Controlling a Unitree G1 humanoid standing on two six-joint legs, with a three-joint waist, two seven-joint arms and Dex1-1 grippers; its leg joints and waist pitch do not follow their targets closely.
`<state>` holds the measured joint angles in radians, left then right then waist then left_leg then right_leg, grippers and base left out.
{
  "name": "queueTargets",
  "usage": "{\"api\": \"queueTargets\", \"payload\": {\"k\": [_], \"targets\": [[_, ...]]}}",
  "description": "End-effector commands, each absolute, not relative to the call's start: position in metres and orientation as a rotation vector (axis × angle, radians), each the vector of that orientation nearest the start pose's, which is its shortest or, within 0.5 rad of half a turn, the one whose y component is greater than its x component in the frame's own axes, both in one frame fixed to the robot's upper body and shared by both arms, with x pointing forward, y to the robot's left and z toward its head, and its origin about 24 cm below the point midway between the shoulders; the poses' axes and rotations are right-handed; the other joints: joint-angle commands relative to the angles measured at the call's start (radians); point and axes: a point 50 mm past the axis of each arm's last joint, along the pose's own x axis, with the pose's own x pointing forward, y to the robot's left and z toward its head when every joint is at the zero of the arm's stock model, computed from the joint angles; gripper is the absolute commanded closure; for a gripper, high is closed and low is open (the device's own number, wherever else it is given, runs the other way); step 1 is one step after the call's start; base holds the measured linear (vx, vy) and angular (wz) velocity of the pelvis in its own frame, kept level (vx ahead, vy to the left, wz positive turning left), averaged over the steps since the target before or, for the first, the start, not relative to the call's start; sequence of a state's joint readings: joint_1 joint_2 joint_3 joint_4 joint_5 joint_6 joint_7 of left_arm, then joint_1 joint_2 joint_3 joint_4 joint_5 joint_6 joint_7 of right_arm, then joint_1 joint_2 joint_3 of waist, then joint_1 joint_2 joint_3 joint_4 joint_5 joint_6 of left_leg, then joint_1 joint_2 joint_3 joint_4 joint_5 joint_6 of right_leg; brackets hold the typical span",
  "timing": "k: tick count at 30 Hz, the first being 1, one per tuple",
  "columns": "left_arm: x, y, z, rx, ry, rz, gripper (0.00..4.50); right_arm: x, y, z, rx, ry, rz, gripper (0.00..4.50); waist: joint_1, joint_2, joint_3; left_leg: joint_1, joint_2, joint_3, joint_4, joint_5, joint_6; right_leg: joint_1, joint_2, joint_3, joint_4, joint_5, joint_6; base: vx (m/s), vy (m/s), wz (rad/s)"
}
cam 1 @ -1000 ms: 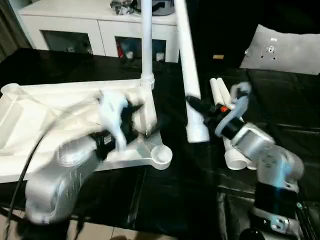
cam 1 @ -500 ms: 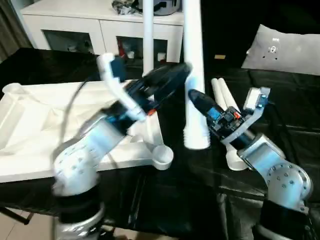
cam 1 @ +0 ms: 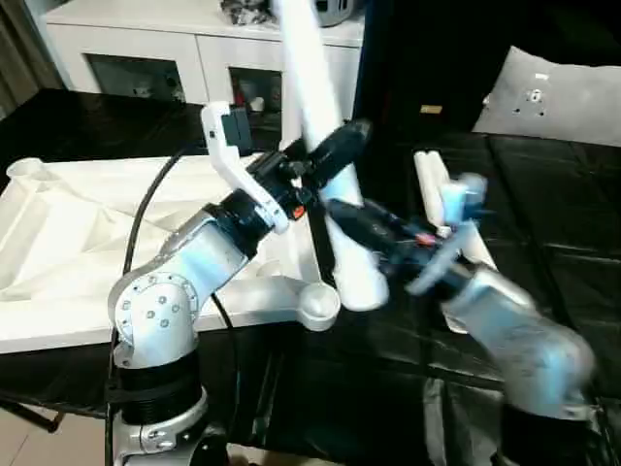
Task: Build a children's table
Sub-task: Pick table leg
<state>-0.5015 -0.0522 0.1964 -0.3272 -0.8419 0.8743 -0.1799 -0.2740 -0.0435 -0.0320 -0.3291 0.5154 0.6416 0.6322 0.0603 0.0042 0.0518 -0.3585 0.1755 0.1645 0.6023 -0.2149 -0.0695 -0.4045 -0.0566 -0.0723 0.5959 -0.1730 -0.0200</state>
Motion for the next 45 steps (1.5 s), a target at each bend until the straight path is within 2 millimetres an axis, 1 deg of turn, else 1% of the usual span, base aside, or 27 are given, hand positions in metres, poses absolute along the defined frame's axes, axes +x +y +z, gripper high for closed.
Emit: {"api": "queueTargets", "payload": {"k": [1,2,3,4,5,6,7,8,9,10,12,18,20,21,22,24,25,26,30,31,33,37,38,40,41,44,45], "targets": [[0.288,0.087,0.191,-0.653,-0.038,-0.742,0.58,0.265,-0.090,0.142,0.325,-0.093,0.932,2.66,0.001,0.006,-0.066,-0.006,0.039,-0.015,-0.061,-0.054,0.020,0.061,-0.069,0.046,-0.076,-0.253,-0.092,0.000,0.000,0.00],[0.289,0.087,0.191,-0.646,-0.042,-0.728,0.74,0.266,-0.088,0.141,0.292,-0.104,0.927,2.66,0.000,0.007,-0.066,-0.006,0.039,-0.015,-0.061,-0.057,0.023,0.062,-0.069,0.047,-0.074,-0.242,-0.101,0.000,0.000,0.00],[0.289,0.087,0.190,-0.633,-0.044,-0.725,0.74,0.266,-0.087,0.140,0.278,-0.107,0.925,2.66,0.000,0.004,-0.066,-0.006,0.040,-0.014,-0.061,-0.057,0.025,0.063,-0.070,0.047,-0.075,-0.239,-0.103,0.000,0.000,0.00],[0.288,0.086,0.189,-0.568,-0.054,-0.722,0.84,0.266,-0.084,0.138,0.226,-0.122,0.916,2.66,0.003,0.002,-0.066,-0.006,0.042,-0.016,-0.062,-0.057,0.027,0.062,-0.072,0.047,-0.074,-0.241,-0.101,0.000,0.000,0.00],[0.287,0.085,0.188,-0.531,-0.055,-0.717,0.84,0.267,-0.083,0.137,0.212,-0.132,0.905,2.66,-0.001,-0.001,-0.065,-0.006,0.041,-0.014,-0.062,-0.063,0.028,0.062,-0.071,0.049,-0.073,-0.248,-0.098,0.000,0.000,0.00],[0.287,0.086,0.189,-0.443,-0.095,-0.702,0.96,0.268,-0.082,0.136,0.213,-0.139,0.897,2.66,-0.001,0.000,-0.064,-0.005,0.042,-0.014,-0.062,-0.068,0.029,0.061,-0.072,0.049,-0.073,-0.255,-0.097,0.000,0.000,0.00],[0.287,0.086,0.189,-0.415,-0.112,-0.698,0.96,0.269,-0.081,0.136,0.209,-0.141,0.895,2.66,-0.002,0.003,-0.063,-0.006,0.043,-0.016,-0.065,-0.080,0.033,0.060,-0.072,0.050,-0.075,-0.276,-0.087,0.000,0.000,0.00],[0.286,0.086,0.188,-0.376,-0.112,-0.700,0.99,0.269,-0.080,0.135,0.203,-0.144,0.898,2.66,-0.003,-0.001,-0.064,-0.005,0.043,-0.015,-0.064,-0.080,0.031,0.061,-0.072,0.050,-0.075,-0.277,-0.085,0.000,0.000,0.00],[0.285,0.086,0.187,-0.356,-0.107,-0.702,0.99,0.269,-0.080,0.135,0.198,-0.147,0.899,2.66,-0.002,-0.002,-0.064,-0.005,0.043,-0.015,-0.065,-0.080,0.029,0.061,-0.073,0.050,-0.074,-0.276,-0.086,0.000,0.000,0.00],[0.285,0.086,0.185,-0.321,-0.100,-0.700,0.99,0.269,-0.078,0.133,0.189,-0.151,0.904,2.66,-0.002,0.002,-0.064,-0.004,0.044,-0.016,-0.065,-0.078,0.028,0.060,-0.073,0.051,-0.071,-0.264,-0.092,0.000,0.000,0.00],[0.285,0.087,0.183,-0.301,-0.101,-0.691,0.99,0.269,-0.078,0.132,0.182,-0.152,0.907,2.66,-0.004,-0.003,-0.062,-0.004,0.044,-0.014,-0.065,-0.082,0.026,0.060,-0.072,0.052,-0.069,-0.250,-0.106,0.000,0.000,0.00],[0.285,0.090,0.184,-0.269,-0.147,-0.661,1.04,0.271,-0.077,0.128,0.167,-0.169,0.901,2.66,-0.003,-0.001,-0.063,-0.004,0.044,-0.013,-0.065,-0.083,0.030,0.060,-0.073,0.053,-0.067,-0.241,-0.120,0.000,0.000,0.00],[0.285,0.091,0.185,-0.259,-0.158,-0.652,1.25,0.272,-0.076,0.128,0.167,-0.174,0.896,2.66,-0.003,0.000,-0.063,-0.004,0.044,-0.013,-0.064,-0.081,0.032,0.060,-0.073,0.054,-0.066,-0.231,-0.124,0.000,0.000,0.00],[0.286,0.092,0.185,-0.245,-0.162,-0.651,1.25,0.273,-0.076,0.128,0.166,-0.177,0.894,2.66,-0.004,-0.001,-0.064,-0.004,0.044,-0.013,-0.064,-0.079,0.033,0.061,-0.073,0.053,-0.065,-0.225,-0.125,0.000,0.000,0.00],[0.286,0.092,0.185,-0.229,-0.166,-0.647,1.45,0.273,-0.076,0.127,0.167,-0.179,0.890,2.66,-0.003,-0.002,-0.064,-0.004,0.044,-0.013,-0.064,-0.078,0.036,0.061,-0.073,0.053,-0.065,-0.224,-0.125,0.000,0.000,0.00],[0.287,0.094,0.184,-0.199,-0.171,-0.642,1.48,0.274,-0.077,0.127,0.165,-0.181,0.887,2.66,-0.004,0.001,-0.064,-0.004,0.044,-0.013,-0.064,-0.077,0.035,0.060,-0.072,0.054,-0.064,-0.221,-0.127,0.000,0.000,0.00],[0.287,0.094,0.184,-0.186,-0.172,-0.639,1.60,0.274,-0.077,0.127,0.164,-0.183,0.886,2.66,-0.004,0.000,-0.063,-0.004,0.044,-0.013,-0.064,-0.080,0.035,0.060,-0.073,0.054,-0.065,-0.226,-0.128,0.000,0.000,0.00],[0.287,0.095,0.184,-0.164,-0.174,-0.634,1.74,0.274,-0.077,0.127,0.161,-0.184,0.885,2.66,-0.004,0.003,-0.064,-0.003,0.044,-0.013,-0.064,-0.083,0.033,0.060,-0.073,0.054,-0.064,-0.226,-0.129,0.000,0.000,0.00],[0.290,0.098,0.182,-0.101,-0.176,-0.611,1.93,0.275,-0.077,0.127,0.155,-0.189,0.883,2.66,-0.005,0.002,-0.065,-0.002,0.045,-0.013,-0.064,-0.074,0.033,0.060,-0.072,0.054,-0.061,-0.203,-0.137,0.000,0.000,0.00],[0.291,0.098,0.182,-0.103,-0.176,-0.609,1.93,0.275,-0.077,0.127,0.154,-0.190,0.883,2.66,-0.006,0.003,-0.065,-0.003,0.045,-0.013,-0.063,-0.073,0.033,0.061,-0.072,0.055,-0.061,-0.198,-0.140,0.000,0.000,0.00],[0.292,0.098,0.183,-0.127,-0.178,-0.606,2.15,0.275,-0.077,0.127,0.151,-0.192,0.885,2.66,-0.006,0.001,-0.065,-0.004,0.044,-0.012,-0.063,-0.075,0.031,0.062,-0.072,0.055,-0.060,-0.195,-0.143,0.000,0.000,0.00],[0.294,0.099,0.185,-0.298,-0.150,-0.565,2.25,0.276,-0.076,0.127,0.142,-0.198,0.889,2.66,-0.006,-0.002,-0.065,-0.006,0.043,-0.010,-0.061,-0.076,0.029,0.064,-0.074,0.055,-0.060,-0.200,-0.156,0.000,0.000,0.00],[0.296,0.101,0.183,-0.323,-0.127,-0.538,2.35,0.276,-0.076,0.128,0.141,-0.198,0.890,2.66,-0.006,-0.008,-0.065,-0.007,0.043,-0.010,-0.060,-0.076,0.033,0.064,-0.073,0.054,-0.060,-0.201,-0.156,0.000,0.000,0.00],[0.300,0.106,0.182,-0.400,-0.107,-0.479,2.48,0.277,-0.076,0.128,0.136,-0.198,0.891,2.66,-0.006,-0.006,-0.063,-0.006,0.040,-0.008,-0.060,-0.086,0.040,0.062,-0.072,0.053,-0.067,-0.240,-0.144,0.000,0.000,0.00],[0.302,0.108,0.182,-0.431,-0.109,-0.465,2.51,0.278,-0.075,0.128,0.135,-0.197,0.892,2.66,-0.006,-0.012,-0.063,-0.008,0.039,-0.008,-0.058,-0.086,0.042,0.063,-0.072,0.052,-0.069,-0.258,-0.137,0.000,0.000,0.00],[0.304,0.113,0.184,-0.462,-0.118,-0.455,2.56,0.279,-0.075,0.128,0.129,-0.190,0.898,2.66,-0.005,-0.010,-0.063,-0.007,0.038,-0.010,-0.059,-0.087,0.045,0.060,-0.070,0.051,-0.071,-0.281,-0.116,0.000,0.000,0.00],[0.305,0.114,0.184,-0.459,-0.118,-0.456,2.56,0.279,-0.074,0.128,0.124,-0.186,0.900,2.66,-0.004,-0.007,-0.064,-0.006,0.039,-0.011,-0.059,-0.085,0.044,0.060,-0.071,0.051,-0.070,-0.278,-0.116,0.000,0.000,0.00]]}}
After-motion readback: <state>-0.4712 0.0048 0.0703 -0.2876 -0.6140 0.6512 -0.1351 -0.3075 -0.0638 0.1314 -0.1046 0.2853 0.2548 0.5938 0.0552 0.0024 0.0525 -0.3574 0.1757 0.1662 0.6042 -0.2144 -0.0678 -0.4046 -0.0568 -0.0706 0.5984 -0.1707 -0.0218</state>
